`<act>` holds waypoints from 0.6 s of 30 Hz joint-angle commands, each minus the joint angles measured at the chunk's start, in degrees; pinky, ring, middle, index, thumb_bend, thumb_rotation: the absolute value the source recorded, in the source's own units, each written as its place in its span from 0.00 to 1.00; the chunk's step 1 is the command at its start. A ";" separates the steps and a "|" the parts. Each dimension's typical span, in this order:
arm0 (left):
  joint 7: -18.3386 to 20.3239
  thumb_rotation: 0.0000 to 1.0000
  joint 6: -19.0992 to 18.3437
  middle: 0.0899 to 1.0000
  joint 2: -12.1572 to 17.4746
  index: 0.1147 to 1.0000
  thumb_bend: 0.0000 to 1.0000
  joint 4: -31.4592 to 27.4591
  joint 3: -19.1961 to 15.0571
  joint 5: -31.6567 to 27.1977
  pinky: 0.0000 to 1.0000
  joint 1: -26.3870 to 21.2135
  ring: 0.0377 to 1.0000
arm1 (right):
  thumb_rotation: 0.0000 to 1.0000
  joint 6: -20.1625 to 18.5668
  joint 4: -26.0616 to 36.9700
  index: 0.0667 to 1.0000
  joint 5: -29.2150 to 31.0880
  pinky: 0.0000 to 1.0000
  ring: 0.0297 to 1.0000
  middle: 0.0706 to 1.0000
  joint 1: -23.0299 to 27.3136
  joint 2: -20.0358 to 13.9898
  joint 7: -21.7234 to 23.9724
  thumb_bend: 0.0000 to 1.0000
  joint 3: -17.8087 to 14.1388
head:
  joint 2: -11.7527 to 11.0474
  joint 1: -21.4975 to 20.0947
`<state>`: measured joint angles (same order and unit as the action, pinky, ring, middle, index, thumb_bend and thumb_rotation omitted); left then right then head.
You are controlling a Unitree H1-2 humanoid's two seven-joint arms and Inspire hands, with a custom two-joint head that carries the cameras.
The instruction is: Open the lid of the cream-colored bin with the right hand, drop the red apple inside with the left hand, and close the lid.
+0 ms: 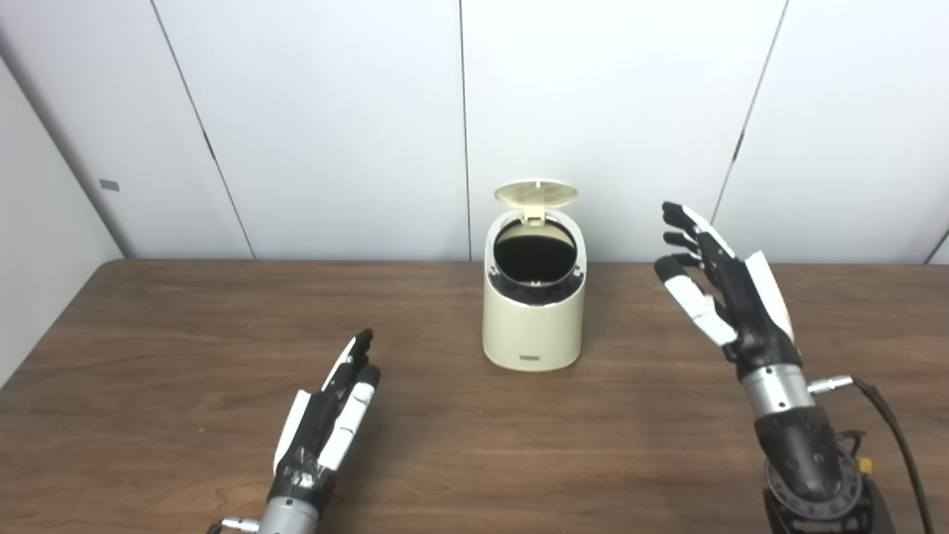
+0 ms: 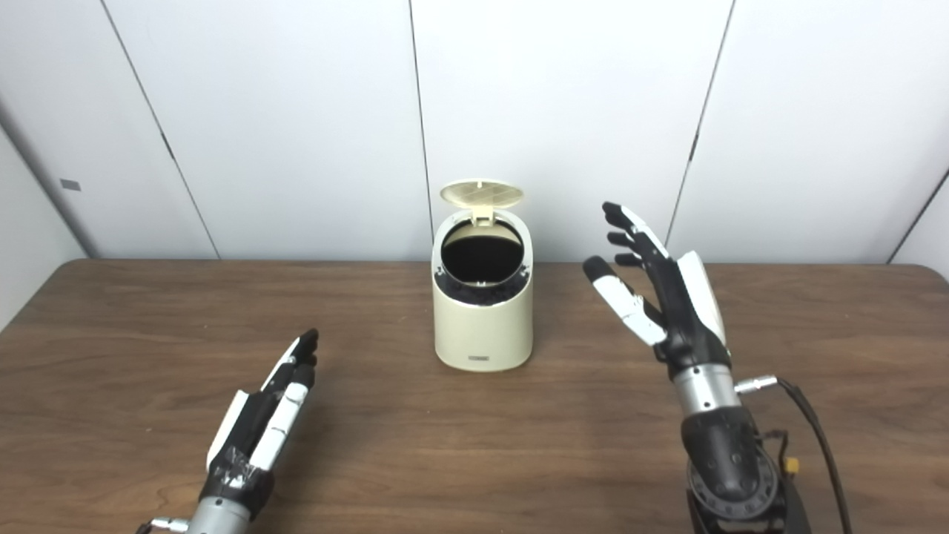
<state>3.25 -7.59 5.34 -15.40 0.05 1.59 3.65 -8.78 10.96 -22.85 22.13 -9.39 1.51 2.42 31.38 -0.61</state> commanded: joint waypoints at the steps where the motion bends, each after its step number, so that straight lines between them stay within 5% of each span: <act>1: 0.53 0.89 3.30 1.00 0.17 1.00 0.63 0.24 0.21 -0.62 1.00 -0.26 1.00 | 0.85 0.09 0.09 0.87 -0.83 0.75 0.84 0.88 4.81 -0.98 0.36 0.50 0.36 | 0.05 -0.20; 4: 0.51 0.88 3.92 1.00 -0.34 1.00 0.66 1.12 0.36 -1.11 1.00 0.48 1.00 | 0.85 0.76 -2.52 0.87 -1.87 0.78 0.86 0.90 8.80 -2.53 1.01 0.50 1.33 | 0.11 -0.64; 12: 0.07 0.84 6.44 1.00 -1.58 1.00 0.66 3.37 -0.41 -3.01 1.00 1.71 1.00 | 0.89 -5.69 -5.70 0.87 -6.65 0.83 0.90 0.91 17.63 -4.56 5.10 0.53 4.87 | 0.39 -3.59; 18: -0.68 0.84 7.38 1.00 -2.55 1.00 0.65 3.91 -0.53 -2.96 1.00 2.21 1.00 | 0.88 -3.06 -10.33 0.83 -7.28 0.86 0.93 0.93 21.69 -5.84 7.33 0.53 8.49 | 0.32 -4.06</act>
<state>2.88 -1.52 2.89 -11.50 -0.43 -1.23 5.98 -14.11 -0.12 -29.76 40.90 -14.54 9.02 10.70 31.64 -4.66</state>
